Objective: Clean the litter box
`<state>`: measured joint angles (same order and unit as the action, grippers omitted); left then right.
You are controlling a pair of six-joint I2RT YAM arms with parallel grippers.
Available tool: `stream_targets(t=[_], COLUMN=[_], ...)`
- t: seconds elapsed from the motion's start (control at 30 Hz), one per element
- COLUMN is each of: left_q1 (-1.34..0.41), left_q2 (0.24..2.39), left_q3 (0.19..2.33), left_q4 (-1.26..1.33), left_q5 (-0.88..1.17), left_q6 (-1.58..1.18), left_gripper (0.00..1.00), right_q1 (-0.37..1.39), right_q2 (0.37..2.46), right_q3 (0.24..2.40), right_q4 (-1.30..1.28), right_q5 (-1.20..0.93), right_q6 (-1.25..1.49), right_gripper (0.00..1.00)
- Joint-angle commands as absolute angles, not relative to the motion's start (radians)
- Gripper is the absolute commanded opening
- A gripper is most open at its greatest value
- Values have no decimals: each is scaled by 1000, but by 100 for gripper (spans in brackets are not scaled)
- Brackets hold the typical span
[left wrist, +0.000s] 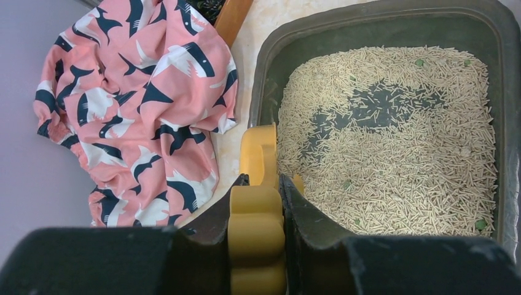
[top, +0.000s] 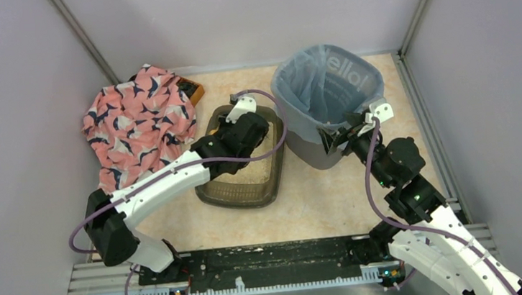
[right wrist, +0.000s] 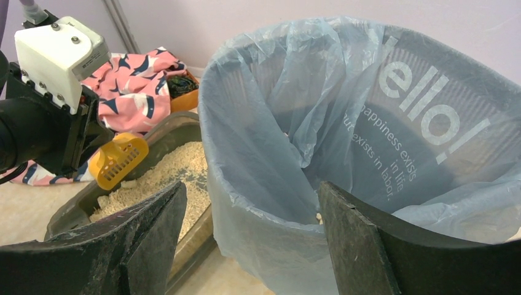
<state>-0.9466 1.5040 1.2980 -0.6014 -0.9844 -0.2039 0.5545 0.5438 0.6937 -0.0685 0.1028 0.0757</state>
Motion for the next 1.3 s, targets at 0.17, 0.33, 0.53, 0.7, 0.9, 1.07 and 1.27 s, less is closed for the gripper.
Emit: stream_targets(t=[0.17, 0.33, 0.53, 0.7, 0.9, 1.07, 1.27], left_q1=[-930, -913, -914, -914, -913, -905, -851], left_q2=[1490, 1521, 1599, 1591, 1561, 1611, 1665], left_q3=[1268, 1242, 1281, 1287, 1319, 1391, 1463], left_q4=[-630, -629, -681, -636, -496, -484, -416], left_q5=[-1037, -992, -961, -816, -651, -642, -655], left_q6=[-205, -212, -213, -241, -236, -252, -208], left_gripper=[0, 0, 0, 0, 0, 0, 0], right_q1=[561, 560, 561, 560, 560, 560, 560], right_q2=[553, 557, 559, 560, 568, 566, 569], right_q3=[701, 701, 703, 698, 695, 695, 693], right_q4=[-19, -19, -22, -17, -13, -15, -16], right_q5=[89, 87, 87, 90, 83, 85, 82], right_q6=[89, 89, 89, 89, 92, 92, 92], right_gripper=[79, 79, 79, 79, 79, 79, 79])
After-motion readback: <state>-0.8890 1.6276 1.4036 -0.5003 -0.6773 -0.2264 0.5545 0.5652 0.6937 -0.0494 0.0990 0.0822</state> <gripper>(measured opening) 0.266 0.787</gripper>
